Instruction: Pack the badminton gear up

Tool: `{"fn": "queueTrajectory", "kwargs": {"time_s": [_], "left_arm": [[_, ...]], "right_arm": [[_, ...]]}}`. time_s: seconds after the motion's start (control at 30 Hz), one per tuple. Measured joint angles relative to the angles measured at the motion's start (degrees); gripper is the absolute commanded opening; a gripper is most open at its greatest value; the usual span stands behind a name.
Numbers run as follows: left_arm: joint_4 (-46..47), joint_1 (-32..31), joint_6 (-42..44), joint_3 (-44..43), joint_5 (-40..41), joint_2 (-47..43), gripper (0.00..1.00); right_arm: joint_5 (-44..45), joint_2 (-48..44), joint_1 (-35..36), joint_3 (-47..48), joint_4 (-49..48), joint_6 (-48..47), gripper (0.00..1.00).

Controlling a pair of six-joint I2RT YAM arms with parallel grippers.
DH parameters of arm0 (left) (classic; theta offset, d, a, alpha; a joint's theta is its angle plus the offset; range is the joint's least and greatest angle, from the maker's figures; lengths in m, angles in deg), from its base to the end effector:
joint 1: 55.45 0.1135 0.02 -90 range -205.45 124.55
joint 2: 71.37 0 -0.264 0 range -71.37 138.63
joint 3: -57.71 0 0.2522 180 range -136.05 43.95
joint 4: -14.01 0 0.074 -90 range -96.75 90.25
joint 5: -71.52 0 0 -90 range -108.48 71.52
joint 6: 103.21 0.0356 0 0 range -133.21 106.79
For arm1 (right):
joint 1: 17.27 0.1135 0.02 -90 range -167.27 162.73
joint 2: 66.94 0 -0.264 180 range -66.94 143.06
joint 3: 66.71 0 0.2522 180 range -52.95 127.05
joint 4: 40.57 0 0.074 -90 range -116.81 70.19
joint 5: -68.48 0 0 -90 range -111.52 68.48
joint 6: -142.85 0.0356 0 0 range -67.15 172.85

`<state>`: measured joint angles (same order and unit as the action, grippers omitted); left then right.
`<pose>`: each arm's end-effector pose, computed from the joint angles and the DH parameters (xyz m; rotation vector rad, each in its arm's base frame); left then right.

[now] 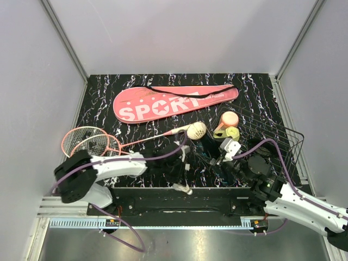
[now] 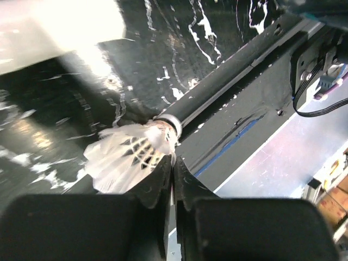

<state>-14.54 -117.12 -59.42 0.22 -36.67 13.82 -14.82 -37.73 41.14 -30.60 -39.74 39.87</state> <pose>0.1236 -0.2527 0.1697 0.5267 2.8388 -0.9789 0.0814 0.1245 0.2842 -0.7891 1.2642 0.5582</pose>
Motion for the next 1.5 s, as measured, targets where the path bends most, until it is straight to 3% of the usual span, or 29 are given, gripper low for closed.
{"fn": "queueTrajectory", "kwargs": {"time_s": [0.1, 0.27, 0.43, 0.63, 0.8, 1.03, 1.17, 1.33, 1.5], "left_arm": [[-2.0, 3.2, -0.3, 2.9, 3.0, -8.0, 0.0], [-8.7, 10.5, 1.6, 4.4, 10.2, -30.2, 0.0], [-17.7, 17.9, 9.3, -8.1, 14.2, -41.2, 0.0], [-26.1, 21.4, 19.2, -31.6, 13.1, -36.6, 0.0], [-28.7, 21.6, 23.2, -43.7, 4.9, -28.2, 0.0], [-30.2, 21.6, 25.0, -46.1, -7.6, -18.1, 0.0], [-30.6, 21.0, 25.1, -45.5, -11.5, -17.4, 0.0], [-31.0, 18.7, 25.5, -45.8, -12.3, -17.2, 0.0], [-36.1, 18.3, 27.6, -54.0, -9.2, -15.7, 0.0]], "right_arm": [[0.2, -0.6, 0.0, -0.1, 0.4, 0.3, 0.42], [0.3, 0.2, 0.0, -0.1, -0.2, 0.3, 0.41], [0.2, 4.4, 0.0, 1.1, -1.4, 0.1, 0.41], [-0.8, 6.7, 0.0, 1.8, -2.2, -0.2, 0.41], [-3.5, 7.1, 0.0, 1.9, -2.2, -0.6, 0.41], [-4.8, 7.1, 0.0, 2.2, -1.5, -0.7, 0.41], [-5.5, 6.8, 0.0, 2.2, -1.2, -0.8, 0.41], [-6.7, 7.0, 0.0, 2.2, -1.3, -0.9, 0.41], [-6.8, 6.8, 0.1, 2.2, -1.1, -0.9, 0.41]]}}
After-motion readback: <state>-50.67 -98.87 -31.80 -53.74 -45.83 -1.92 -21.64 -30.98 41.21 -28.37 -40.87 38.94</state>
